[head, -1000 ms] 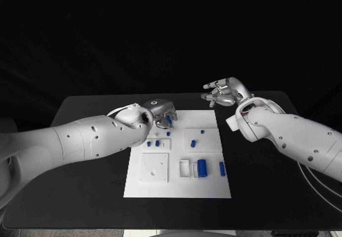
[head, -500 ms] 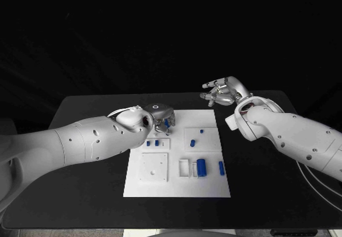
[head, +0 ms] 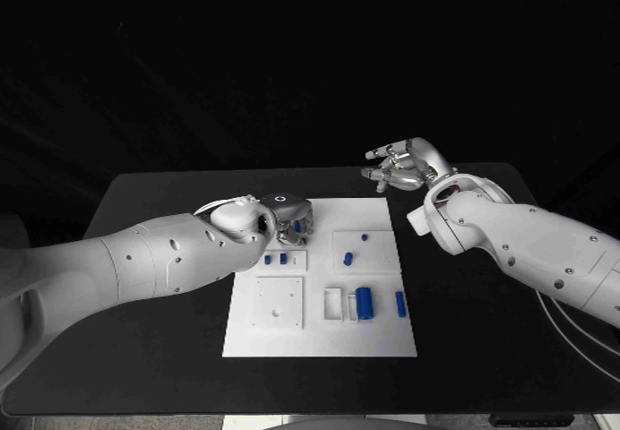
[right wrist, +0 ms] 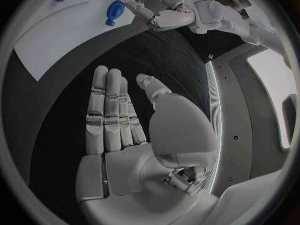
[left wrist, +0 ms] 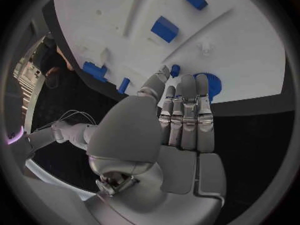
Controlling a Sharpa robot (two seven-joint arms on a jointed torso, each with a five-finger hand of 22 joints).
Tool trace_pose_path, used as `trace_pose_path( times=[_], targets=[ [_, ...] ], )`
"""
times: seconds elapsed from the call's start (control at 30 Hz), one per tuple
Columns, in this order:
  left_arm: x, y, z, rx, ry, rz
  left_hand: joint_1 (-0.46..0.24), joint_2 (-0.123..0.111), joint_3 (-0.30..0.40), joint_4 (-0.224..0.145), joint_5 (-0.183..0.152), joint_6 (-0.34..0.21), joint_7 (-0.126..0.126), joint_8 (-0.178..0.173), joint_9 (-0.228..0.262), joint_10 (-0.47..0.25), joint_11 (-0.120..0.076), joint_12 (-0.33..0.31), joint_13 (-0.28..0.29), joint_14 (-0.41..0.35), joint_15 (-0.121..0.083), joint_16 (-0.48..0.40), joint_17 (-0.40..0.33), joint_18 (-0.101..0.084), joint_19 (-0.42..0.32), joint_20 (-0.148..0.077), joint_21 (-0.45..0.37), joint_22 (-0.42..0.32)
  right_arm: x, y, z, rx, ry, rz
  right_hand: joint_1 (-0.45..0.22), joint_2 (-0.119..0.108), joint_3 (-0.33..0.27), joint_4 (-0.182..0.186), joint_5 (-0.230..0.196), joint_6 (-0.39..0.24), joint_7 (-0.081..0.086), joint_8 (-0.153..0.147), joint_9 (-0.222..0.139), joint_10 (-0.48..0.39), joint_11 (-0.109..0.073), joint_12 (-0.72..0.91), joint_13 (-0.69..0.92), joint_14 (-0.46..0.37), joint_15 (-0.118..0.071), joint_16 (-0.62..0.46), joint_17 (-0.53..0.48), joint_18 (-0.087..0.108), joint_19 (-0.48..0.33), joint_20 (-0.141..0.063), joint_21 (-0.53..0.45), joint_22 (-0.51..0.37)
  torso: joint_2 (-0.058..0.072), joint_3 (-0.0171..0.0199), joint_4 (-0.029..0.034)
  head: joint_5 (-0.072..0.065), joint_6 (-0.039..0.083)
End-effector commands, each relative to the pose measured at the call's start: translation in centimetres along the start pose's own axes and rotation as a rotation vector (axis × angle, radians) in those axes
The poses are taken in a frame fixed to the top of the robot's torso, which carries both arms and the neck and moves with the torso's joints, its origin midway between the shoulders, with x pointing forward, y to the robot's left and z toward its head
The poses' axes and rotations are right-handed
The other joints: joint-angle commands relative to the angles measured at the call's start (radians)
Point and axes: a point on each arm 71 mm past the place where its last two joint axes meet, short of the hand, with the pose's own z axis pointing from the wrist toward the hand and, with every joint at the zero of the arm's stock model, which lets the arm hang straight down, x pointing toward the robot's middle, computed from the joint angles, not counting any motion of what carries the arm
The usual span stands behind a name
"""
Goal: Assemble the parts on the task board
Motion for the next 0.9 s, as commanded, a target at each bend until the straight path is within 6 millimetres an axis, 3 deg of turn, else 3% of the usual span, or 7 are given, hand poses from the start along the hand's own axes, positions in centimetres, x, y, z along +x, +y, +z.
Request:
trace_pose_path(
  times=[0.03, 0.5, 0.9],
  targets=[
    [0.19, -0.05, 0.10, 0.011, 0.016, 0.011, 0.001, 0.010, 0.014, -0.002, 0.008, 0.001, 0.001, -0.006, -0.001, 0.000, -0.003, -0.004, -0.001, -0.004, -0.002, 0.006, -0.002, -0.003, 0.004, -0.004, 0.001, 0.019, 0.14, 0.16, -0.02, -0.013, 0.013, 0.002, -0.001, 0.002, 0.002, -0.006, 0.007, -0.004, -0.001, -0.003, -0.001, -0.005, 0.000, 0.006, -0.001, 0.006, 0.002, -0.003, 0.002, -0.011, 0.000, 0.003, 0.005, 0.001, 0.000, 0.0007, -0.0001, -0.001, -0.001],
    [0.70, 0.39, 0.25, 0.021, 0.015, 0.006, -0.008, 0.029, 0.061, -0.012, 0.011, 0.009, -0.002, -0.006, -0.002, 0.004, -0.010, -0.005, -0.001, 0.004, -0.009, 0.028, -0.001, 0.000, 0.005, -0.010, 0.030, 0.025, 0.12, 0.19, -0.03, -0.016, 0.010, 0.002, -0.002, 0.003, 0.003, -0.007, 0.007, 0.000, -0.001, -0.003, -0.001, -0.004, 0.000, 0.006, -0.001, 0.006, 0.002, -0.003, 0.002, -0.011, 0.000, 0.002, 0.006, 0.003, -0.001, 0.0005, 0.0004, -0.004, -0.005],
    [0.98, 0.41, 0.35, 0.025, 0.013, -0.010, -0.015, 0.029, 0.072, -0.012, 0.004, 0.007, -0.003, -0.006, -0.002, 0.007, -0.012, -0.005, -0.001, 0.015, -0.012, 0.047, 0.002, 0.000, -0.002, -0.012, 0.063, 0.024, 0.20, 0.25, -0.02, -0.017, 0.012, 0.003, -0.002, 0.003, 0.003, -0.007, 0.007, 0.000, -0.001, -0.003, -0.001, -0.004, 0.000, 0.006, -0.001, 0.006, 0.002, -0.003, 0.002, -0.011, 0.000, 0.002, 0.006, 0.003, -0.001, 0.0004, 0.0009, -0.003, -0.005]
  ],
)
